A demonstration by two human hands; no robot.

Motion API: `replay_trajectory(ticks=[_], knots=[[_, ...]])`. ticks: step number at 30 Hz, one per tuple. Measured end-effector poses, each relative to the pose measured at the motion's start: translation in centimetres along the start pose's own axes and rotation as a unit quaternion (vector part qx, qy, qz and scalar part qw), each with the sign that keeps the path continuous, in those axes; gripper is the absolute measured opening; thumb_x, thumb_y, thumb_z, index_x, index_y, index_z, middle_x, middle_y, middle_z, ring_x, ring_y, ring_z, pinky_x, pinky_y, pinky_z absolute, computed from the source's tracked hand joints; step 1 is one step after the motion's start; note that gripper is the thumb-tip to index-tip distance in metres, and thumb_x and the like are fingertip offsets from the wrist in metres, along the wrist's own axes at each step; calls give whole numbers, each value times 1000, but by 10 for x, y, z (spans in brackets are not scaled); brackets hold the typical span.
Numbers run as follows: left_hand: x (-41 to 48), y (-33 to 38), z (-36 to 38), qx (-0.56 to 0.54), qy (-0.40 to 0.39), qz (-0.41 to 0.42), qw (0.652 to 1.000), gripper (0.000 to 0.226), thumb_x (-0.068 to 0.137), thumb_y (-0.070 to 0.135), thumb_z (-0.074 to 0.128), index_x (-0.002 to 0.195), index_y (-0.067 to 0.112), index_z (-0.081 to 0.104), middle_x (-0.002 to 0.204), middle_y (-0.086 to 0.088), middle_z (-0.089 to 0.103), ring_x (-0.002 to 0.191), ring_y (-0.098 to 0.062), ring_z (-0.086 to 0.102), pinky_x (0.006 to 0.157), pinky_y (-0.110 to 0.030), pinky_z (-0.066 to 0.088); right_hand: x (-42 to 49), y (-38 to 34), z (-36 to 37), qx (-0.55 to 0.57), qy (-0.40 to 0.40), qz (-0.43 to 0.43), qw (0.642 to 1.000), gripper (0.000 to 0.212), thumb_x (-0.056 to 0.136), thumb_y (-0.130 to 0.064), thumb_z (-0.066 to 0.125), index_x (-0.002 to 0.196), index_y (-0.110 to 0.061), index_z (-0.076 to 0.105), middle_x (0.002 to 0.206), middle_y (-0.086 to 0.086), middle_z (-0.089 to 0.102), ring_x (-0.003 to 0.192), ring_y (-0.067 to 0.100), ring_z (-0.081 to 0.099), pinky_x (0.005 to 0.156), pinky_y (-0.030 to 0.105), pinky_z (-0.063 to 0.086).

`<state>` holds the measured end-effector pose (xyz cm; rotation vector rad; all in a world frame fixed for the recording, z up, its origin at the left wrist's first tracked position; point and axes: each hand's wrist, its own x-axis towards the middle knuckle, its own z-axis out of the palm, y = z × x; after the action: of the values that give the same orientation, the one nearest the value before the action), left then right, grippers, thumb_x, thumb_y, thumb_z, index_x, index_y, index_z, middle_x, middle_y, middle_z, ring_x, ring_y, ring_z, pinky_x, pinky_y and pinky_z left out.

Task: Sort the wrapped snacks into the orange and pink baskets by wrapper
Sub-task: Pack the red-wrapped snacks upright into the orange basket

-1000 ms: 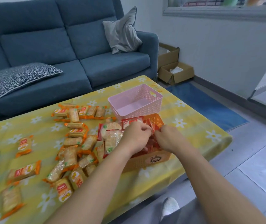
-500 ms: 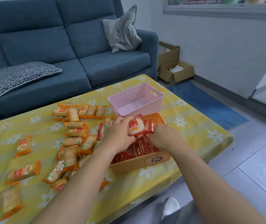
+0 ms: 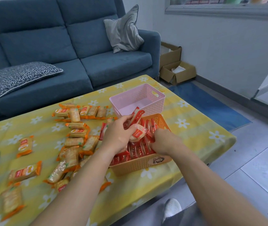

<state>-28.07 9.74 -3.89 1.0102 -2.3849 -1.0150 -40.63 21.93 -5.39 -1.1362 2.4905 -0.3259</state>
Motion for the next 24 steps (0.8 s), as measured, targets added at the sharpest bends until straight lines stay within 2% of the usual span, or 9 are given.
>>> replay_trajectory(ticks=[2, 5, 9, 11, 13, 15, 18, 20, 24], knots=[[-1, 1, -1, 17, 4, 8, 1000, 49, 86, 59, 53, 129, 37, 63, 114, 16, 71, 106, -12, 65, 94, -45, 53, 1, -1, 4, -1, -15, 2, 1000, 11, 93, -21, 52, 89, -12, 58, 100, 9, 68, 87, 29, 63, 70, 36, 51], [-5, 7, 0, 99, 19, 43, 994, 34, 101, 46, 47, 132, 43, 59, 106, 15, 73, 107, -17, 62, 105, -48, 42, 4, 3, -2, 23, -5, 7, 1000, 16, 93, -18, 48, 79, -12, 54, 90, 9, 65, 83, 29, 64, 68, 36, 52], [-13, 18, -2, 133, 57, 95, 985, 32, 105, 38, 41, 131, 40, 59, 93, 14, 65, 101, -22, 62, 101, -49, 42, -3, 2, -23, 135, 141, 1, 981, 27, 92, -16, 43, 76, -4, 61, 72, 12, 67, 68, 32, 67, 61, 43, 56], [-16, 23, -2, 99, 65, 128, 985, 34, 105, 36, 44, 137, 35, 58, 111, 11, 68, 107, -17, 62, 94, -38, 48, -13, -6, -37, 342, 146, 1, 928, 33, 98, -26, 44, 85, -7, 67, 76, 13, 73, 67, 29, 70, 65, 45, 58], [-19, 28, 1, 90, 69, 176, 978, 40, 105, 33, 49, 145, 33, 53, 134, 12, 63, 121, -11, 57, 98, -31, 48, -22, -11, -52, 516, 76, 27, 853, 43, 102, -46, 41, 94, -15, 68, 82, 9, 76, 73, 25, 74, 69, 41, 60], [-20, 30, 8, 84, 72, 203, 973, 46, 102, 28, 56, 147, 31, 51, 145, 10, 56, 131, -11, 52, 108, -34, 45, -25, -11, -61, 568, 36, 36, 821, 47, 97, -59, 44, 97, -20, 70, 85, 5, 78, 77, 22, 75, 70, 39, 61], [-17, 33, 14, 36, 62, 195, 978, 55, 92, 21, 70, 143, 33, 55, 148, 9, 49, 136, -11, 46, 111, -29, 42, -21, -2, -67, 511, 56, 17, 858, 18, 93, -36, 62, 101, -22, 70, 96, 7, 75, 77, 17, 74, 68, 38, 62], [-17, 35, 17, -65, 39, 179, 981, 59, 83, 22, 76, 136, 40, 55, 142, 9, 43, 131, -15, 51, 101, -29, 51, -16, 6, -68, 497, 67, 34, 865, 14, 92, -17, 61, 104, -20, 68, 97, 6, 73, 79, 15, 74, 74, 39, 63], [-15, 43, 16, -257, -3, 56, 965, 56, 86, 30, 77, 133, 38, 48, 129, 12, 56, 106, -8, 66, 79, -25, 58, -14, 12, -69, 606, -1, 30, 795, 24, 91, -1, 54, 110, -9, 66, 102, 13, 73, 89, 25, 75, 83, 45, 62]])
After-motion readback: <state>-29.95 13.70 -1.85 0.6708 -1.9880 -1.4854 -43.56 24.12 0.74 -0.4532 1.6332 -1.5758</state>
